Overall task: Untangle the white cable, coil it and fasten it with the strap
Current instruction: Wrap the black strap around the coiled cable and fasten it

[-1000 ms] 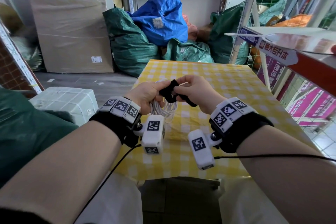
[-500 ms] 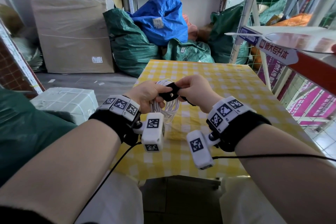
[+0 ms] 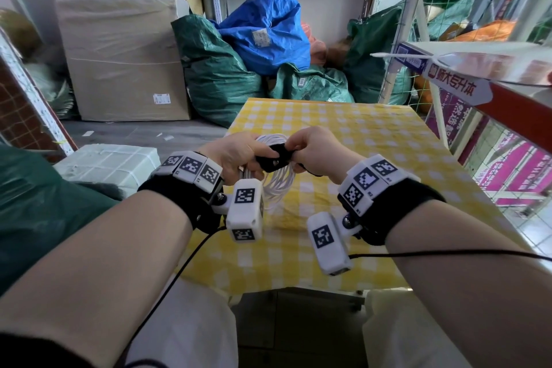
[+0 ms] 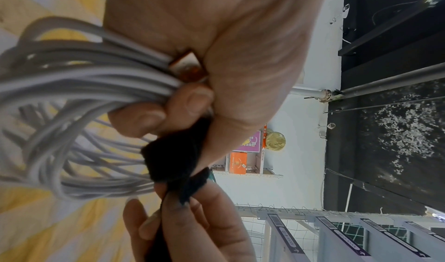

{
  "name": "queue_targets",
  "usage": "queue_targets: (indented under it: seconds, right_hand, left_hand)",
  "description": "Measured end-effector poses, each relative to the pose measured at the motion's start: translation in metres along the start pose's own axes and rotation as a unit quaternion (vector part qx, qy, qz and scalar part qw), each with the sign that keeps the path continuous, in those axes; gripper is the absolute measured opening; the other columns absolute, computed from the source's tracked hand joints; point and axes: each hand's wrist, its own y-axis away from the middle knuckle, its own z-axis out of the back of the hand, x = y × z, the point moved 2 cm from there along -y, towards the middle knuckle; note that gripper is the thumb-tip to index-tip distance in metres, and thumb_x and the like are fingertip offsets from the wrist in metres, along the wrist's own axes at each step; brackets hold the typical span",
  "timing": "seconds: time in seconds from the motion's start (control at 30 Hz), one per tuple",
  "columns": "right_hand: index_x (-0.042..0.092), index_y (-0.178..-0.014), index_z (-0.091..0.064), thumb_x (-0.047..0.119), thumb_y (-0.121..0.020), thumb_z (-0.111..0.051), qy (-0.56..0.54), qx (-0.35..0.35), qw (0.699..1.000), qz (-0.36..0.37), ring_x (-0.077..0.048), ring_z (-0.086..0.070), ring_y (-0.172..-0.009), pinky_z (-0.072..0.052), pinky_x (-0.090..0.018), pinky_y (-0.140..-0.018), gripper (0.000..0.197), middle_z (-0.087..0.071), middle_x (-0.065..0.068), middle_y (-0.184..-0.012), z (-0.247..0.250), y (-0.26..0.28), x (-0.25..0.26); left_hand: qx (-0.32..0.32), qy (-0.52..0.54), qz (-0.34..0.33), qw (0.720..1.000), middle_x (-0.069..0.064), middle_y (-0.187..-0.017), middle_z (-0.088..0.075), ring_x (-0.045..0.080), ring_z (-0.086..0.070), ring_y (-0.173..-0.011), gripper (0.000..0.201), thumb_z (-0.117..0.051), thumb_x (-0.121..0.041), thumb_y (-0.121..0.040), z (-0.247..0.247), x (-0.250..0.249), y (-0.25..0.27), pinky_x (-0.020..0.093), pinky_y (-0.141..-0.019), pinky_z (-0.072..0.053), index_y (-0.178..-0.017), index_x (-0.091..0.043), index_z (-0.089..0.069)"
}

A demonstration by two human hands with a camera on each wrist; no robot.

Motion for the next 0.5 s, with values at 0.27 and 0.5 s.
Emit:
queue_targets:
  seconds: [0.27, 0.5]
  right_hand:
    - [0.013, -0.091, -0.067, -0.009, -0.084, -0.051, 0.082, 0.02, 0.996, 0.018, -0.03, -0.067, -0.094, -0.057, -0.039, -0.079, 0.028, -0.066, -0.013, -0.096, 0.003, 0.005, 0.006]
    - [0.006, -0.096, -0.072, 0.001, -0.089, -0.056, 0.026, 0.021, 0.998, -0.055, -0.023, -0.069, -0.079, -0.059, -0.039, -0.078, 0.018, -0.071, -0.014, -0.092, 0.032, 0.005, -0.02]
  left_hand:
    - [0.021, -0.035, 0.004, 0.999, -0.002, -0.045, -0.052, 0.004, -0.034, -0.029, 0.014, -0.042, 0.001, -0.094, 0.002, -0.001, 0.006, 0.016, -0.037, -0.033, -0.09, -0.009, -0.051]
    - [0.004, 0.006, 0.014, 1.0, 0.002, -0.056, -0.051, 0.005, -0.028, -0.031, 0.01, -0.046, -0.004, -0.096, 0.011, 0.003, 0.007, 0.019, -0.04, -0.03, -0.087, -0.009, -0.048]
